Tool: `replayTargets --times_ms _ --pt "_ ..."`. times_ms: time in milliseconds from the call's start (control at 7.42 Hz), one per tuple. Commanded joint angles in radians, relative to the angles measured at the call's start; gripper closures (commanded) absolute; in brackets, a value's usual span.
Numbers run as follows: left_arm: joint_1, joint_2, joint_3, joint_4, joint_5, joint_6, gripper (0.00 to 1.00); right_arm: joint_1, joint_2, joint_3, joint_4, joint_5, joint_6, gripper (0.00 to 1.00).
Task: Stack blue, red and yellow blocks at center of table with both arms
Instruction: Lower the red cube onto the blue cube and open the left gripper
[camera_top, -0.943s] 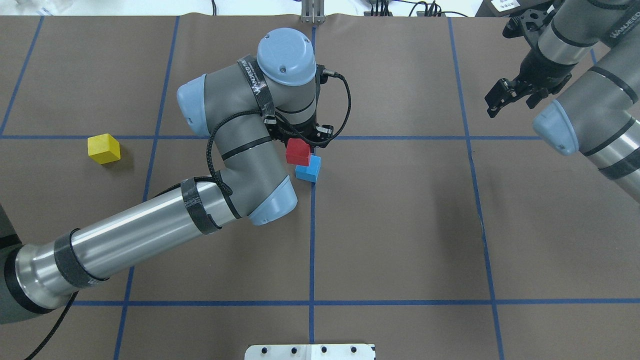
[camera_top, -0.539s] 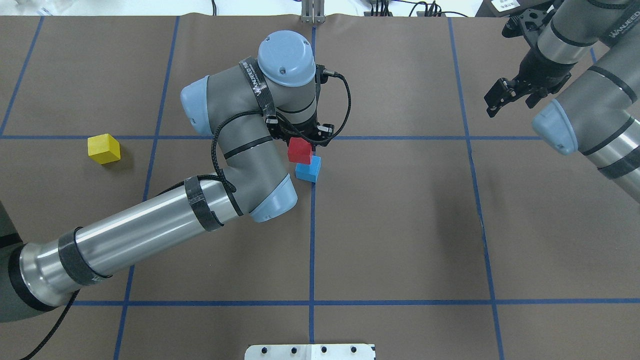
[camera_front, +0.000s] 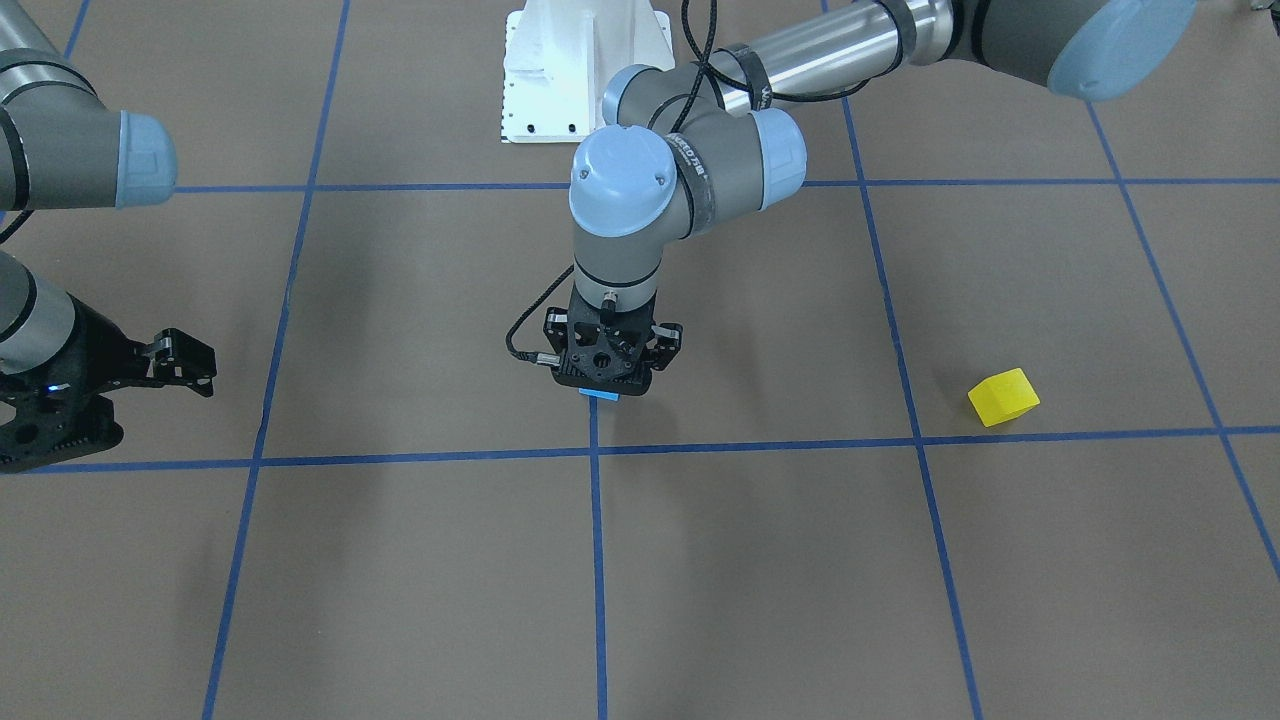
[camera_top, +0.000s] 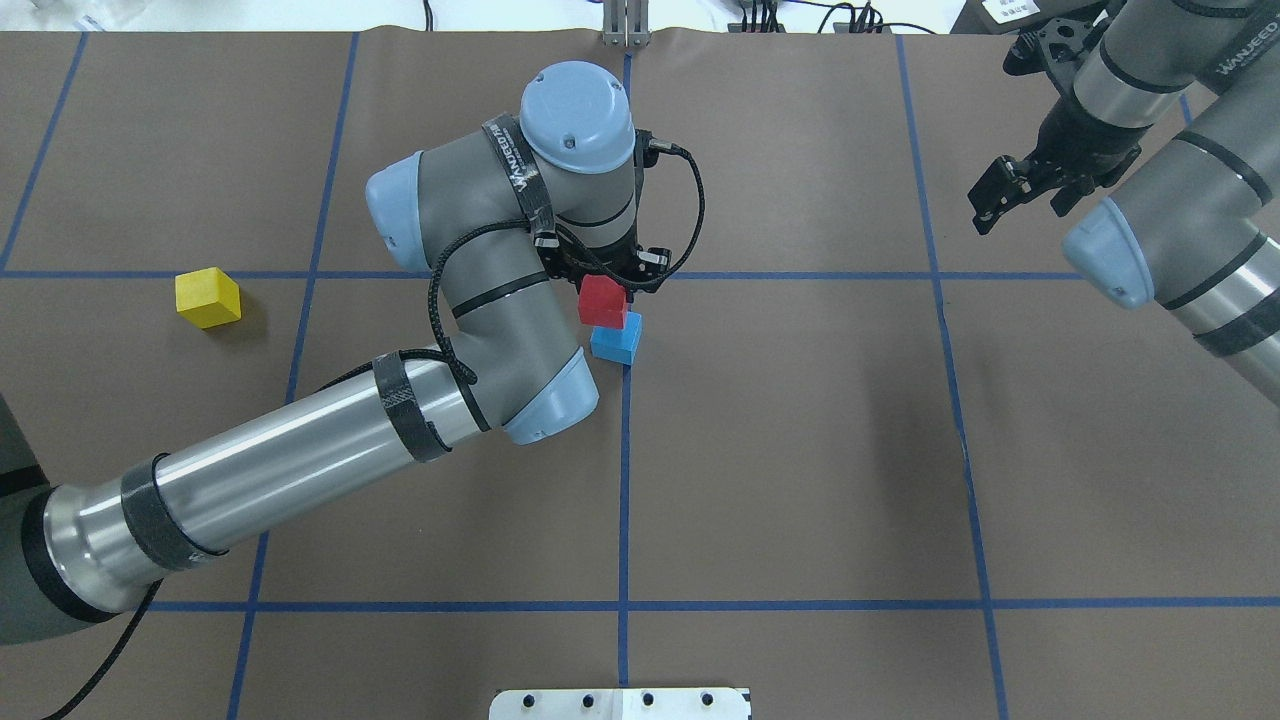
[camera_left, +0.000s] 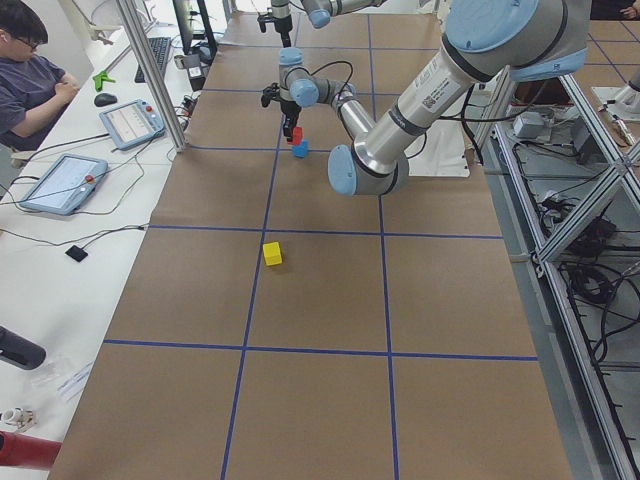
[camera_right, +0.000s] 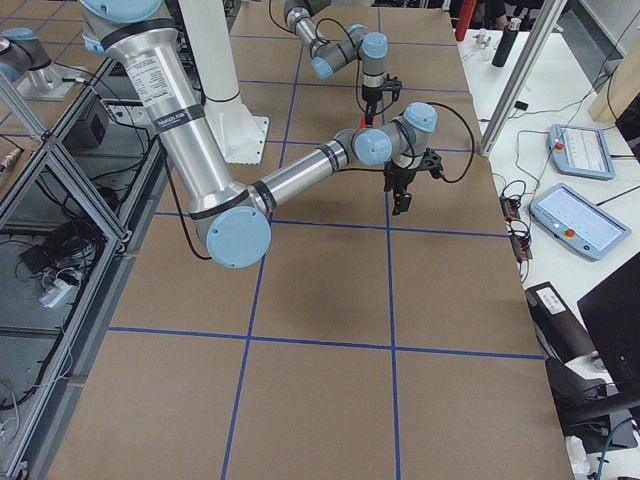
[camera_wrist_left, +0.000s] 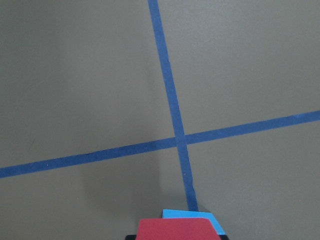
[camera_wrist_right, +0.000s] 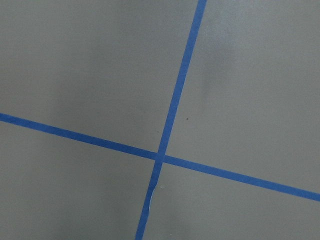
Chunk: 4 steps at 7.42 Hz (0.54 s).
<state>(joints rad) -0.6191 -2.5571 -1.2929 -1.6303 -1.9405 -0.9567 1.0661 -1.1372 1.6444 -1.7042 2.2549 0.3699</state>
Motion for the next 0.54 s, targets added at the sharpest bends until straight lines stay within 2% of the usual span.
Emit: replayTargets --times_ms 0,404 --pt "0.004 -0.006 0.001 0.001 -0.002 -0.001 0.93 0.000 0.001 0.000 0.000 0.000 0.000 0.01" --pt "0.021 -0.006 -0.002 0.001 -0.002 -0.056 0.74 0.000 0.001 0.000 0.000 0.002 0.003 0.01"
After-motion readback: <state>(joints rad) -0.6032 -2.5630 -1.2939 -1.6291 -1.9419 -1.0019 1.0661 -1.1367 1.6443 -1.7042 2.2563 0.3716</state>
